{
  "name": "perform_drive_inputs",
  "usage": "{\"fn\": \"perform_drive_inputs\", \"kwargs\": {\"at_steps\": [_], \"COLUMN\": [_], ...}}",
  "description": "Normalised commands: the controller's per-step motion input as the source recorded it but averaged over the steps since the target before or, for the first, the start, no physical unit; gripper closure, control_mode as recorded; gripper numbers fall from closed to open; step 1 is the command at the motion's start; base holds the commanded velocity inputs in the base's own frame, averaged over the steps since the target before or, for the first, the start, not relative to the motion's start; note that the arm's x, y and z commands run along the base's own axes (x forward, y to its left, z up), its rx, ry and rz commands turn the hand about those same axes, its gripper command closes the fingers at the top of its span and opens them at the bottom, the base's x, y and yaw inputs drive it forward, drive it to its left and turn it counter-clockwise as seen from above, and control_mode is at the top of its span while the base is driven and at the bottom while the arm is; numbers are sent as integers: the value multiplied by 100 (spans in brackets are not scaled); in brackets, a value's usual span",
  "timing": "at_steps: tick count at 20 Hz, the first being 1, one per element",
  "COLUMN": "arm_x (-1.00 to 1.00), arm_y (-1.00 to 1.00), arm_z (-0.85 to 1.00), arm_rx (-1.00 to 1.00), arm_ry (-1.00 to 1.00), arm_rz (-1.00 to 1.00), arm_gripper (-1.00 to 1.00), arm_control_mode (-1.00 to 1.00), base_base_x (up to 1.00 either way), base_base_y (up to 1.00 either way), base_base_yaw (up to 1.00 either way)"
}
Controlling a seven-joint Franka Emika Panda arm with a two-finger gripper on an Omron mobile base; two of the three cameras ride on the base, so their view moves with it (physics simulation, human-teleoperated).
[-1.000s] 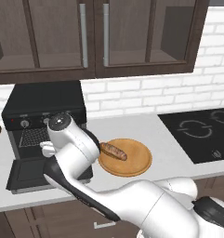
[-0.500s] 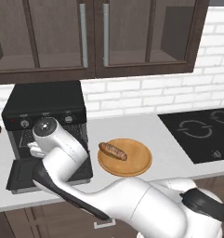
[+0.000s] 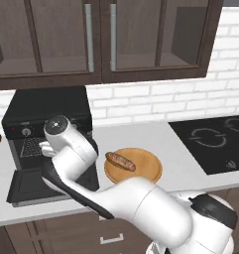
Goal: Pick up the kebab skewer and baguette bread, and place them inside the toaster oven. Close the toaster oven door and start by setting the timer.
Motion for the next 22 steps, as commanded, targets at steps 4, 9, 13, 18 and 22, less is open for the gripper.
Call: {"fn": "perform_drive_inputs", "kwargs": {"at_steps": [4,9,13,18,22], "arm_x": [15,18,11,22,18], "arm_y": [-46,-1,3,0,-1], "arm_z": [-2,-4,-5,0,0], "arm_rx": [0,0,0,0,0], "arm_ry": [0,-2,-8,-5,0], "arm_rz": [0,4,4,2,0], "arm_gripper": [100,100,100,100,100], "arm_control_mode": [-100,-100,-100,-100,-100], "base_base_x": [0,0,0,0,0], "base_base_y": [0,0,0,0,0], "base_base_yaw": [0,0,0,0,0]}}
